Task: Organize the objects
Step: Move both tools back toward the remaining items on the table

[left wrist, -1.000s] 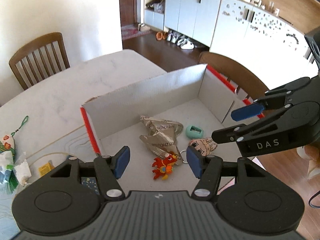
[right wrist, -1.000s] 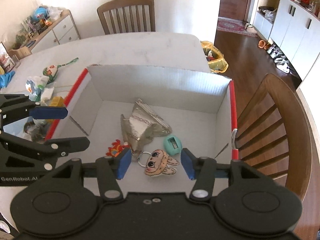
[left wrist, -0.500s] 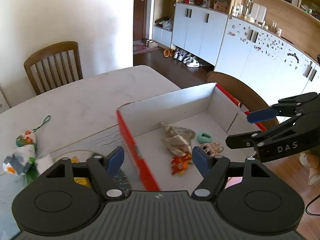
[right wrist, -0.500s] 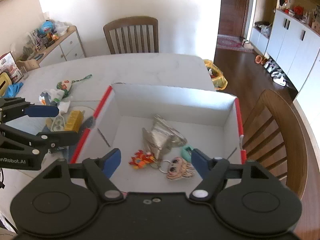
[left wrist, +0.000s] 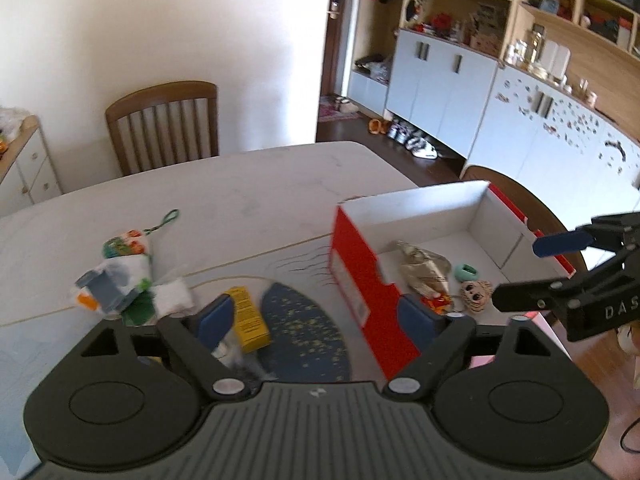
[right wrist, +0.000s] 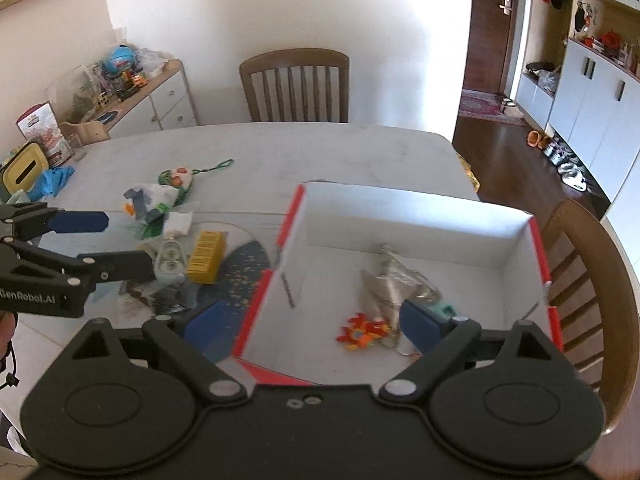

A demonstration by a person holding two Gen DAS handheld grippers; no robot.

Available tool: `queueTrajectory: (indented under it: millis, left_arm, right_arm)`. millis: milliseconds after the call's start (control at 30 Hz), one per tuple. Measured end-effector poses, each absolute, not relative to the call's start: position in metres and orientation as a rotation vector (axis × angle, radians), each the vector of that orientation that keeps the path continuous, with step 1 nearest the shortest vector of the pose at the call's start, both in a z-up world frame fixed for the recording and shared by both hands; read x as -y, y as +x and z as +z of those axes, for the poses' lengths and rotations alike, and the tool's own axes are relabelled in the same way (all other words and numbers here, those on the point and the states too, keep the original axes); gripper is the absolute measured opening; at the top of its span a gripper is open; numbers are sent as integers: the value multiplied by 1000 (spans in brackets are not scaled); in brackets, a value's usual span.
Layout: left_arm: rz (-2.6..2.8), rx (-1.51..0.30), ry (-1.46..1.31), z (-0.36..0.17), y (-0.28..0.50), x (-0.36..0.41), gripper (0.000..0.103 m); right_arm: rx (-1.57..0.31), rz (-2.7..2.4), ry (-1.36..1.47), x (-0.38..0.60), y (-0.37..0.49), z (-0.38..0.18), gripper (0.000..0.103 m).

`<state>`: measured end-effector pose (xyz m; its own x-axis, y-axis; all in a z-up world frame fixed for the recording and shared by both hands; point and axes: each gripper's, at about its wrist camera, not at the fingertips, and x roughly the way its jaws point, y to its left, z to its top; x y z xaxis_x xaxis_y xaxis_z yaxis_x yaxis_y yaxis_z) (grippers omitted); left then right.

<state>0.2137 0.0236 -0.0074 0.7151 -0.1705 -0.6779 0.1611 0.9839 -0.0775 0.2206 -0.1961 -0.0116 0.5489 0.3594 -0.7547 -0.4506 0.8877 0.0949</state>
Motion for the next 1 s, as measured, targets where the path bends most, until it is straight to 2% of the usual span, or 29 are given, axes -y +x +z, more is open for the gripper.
queueTrajectory:
  millis: [67,300,1000]
  left_arm:
    - [-173,-735,-24,-6,208,-36,103]
    - [-191,-651,-17,-9,185,-64,103]
    - [-256,-738,-5,-63,175,-129,103]
  right_arm:
    - [-862,485,-117,187,217,-12,95]
    - [-869,494,-115,159,208,-17,95]
    - [-920,495,-119,82,216,-48,94]
